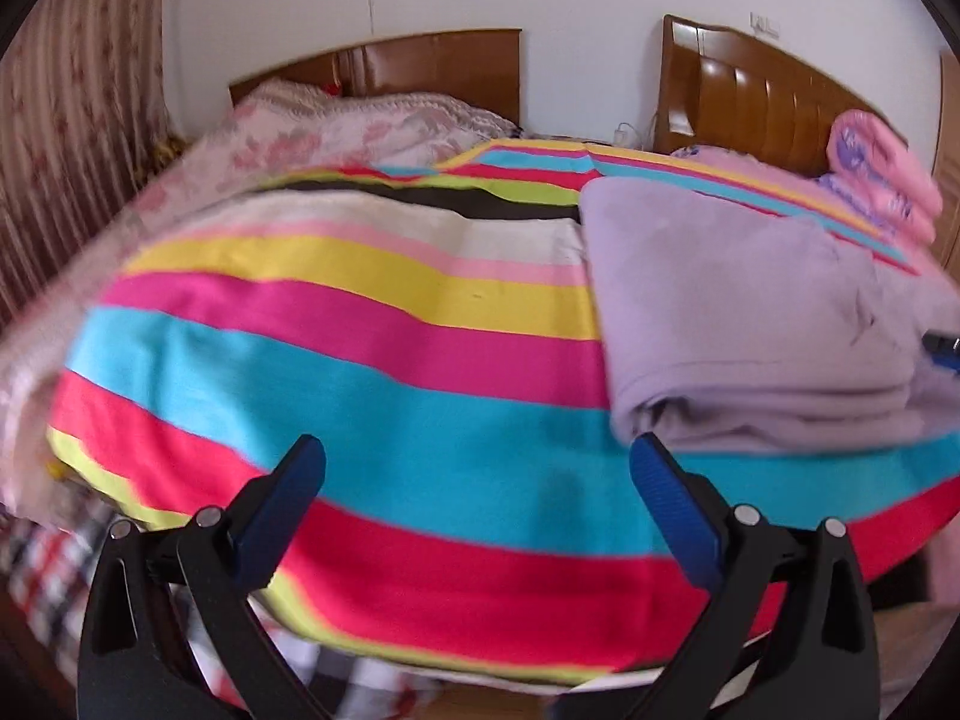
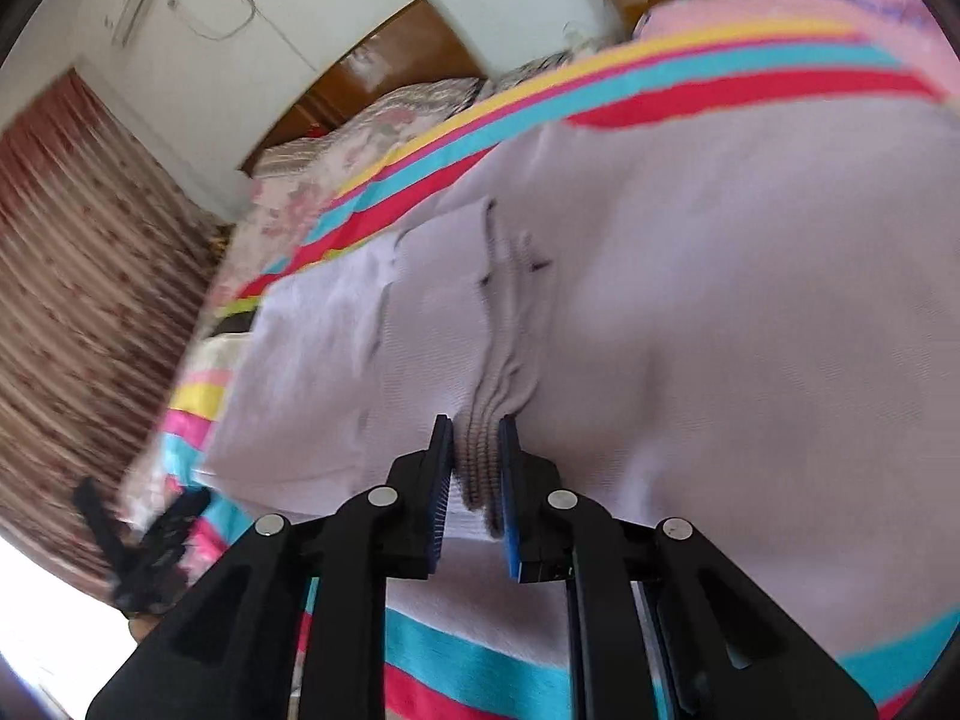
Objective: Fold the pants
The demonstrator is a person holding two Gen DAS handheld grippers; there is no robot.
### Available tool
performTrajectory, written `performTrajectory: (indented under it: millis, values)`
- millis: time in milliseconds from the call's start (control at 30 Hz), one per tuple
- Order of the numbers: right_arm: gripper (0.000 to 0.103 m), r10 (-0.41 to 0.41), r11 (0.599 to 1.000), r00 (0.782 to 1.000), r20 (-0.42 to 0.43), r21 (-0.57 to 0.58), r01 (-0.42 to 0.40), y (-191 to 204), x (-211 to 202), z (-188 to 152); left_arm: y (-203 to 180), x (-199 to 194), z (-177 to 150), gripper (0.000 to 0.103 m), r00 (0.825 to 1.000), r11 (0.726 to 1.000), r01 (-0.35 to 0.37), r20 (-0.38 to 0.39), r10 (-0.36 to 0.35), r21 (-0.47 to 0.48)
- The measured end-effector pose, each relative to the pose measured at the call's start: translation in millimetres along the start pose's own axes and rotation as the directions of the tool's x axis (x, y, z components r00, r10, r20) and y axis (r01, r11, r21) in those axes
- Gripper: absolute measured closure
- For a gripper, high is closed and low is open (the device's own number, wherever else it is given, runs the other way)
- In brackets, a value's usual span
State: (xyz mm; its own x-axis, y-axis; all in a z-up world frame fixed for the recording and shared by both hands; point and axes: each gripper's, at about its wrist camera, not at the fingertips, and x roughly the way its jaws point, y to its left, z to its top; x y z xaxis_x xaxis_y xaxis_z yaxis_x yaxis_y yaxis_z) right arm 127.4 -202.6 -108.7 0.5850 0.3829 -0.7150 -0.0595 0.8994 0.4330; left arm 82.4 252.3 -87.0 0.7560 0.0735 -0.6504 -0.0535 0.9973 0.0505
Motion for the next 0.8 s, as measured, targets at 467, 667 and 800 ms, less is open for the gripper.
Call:
performTrajectory:
  millis: [467,667,800]
  values:
    - [0.058,-0.074,0.918,0.997,0.007,-0.390,0.071,63.5,52.9,67.7,-124.9,93.5,163.9,0.001,0.952,0.956,0.277,-0.164,-0.260,0.096]
    - [0.056,-0.023,0.935,0.998,-0.051,-0.356,0.003,38.0,71.5,72.4,-136.6,158.6,153.0,0.001,0.957,0.972,0.215,-0.220,-0.190,0.096]
    - [0.055,-0.040,0.945,0.999,0.010,-0.323,0.041,38.2,54.2,72.1,-133.9,151.4,143.3,0.001,0.969,0.973,0.199,-0.171,-0.178,0.118]
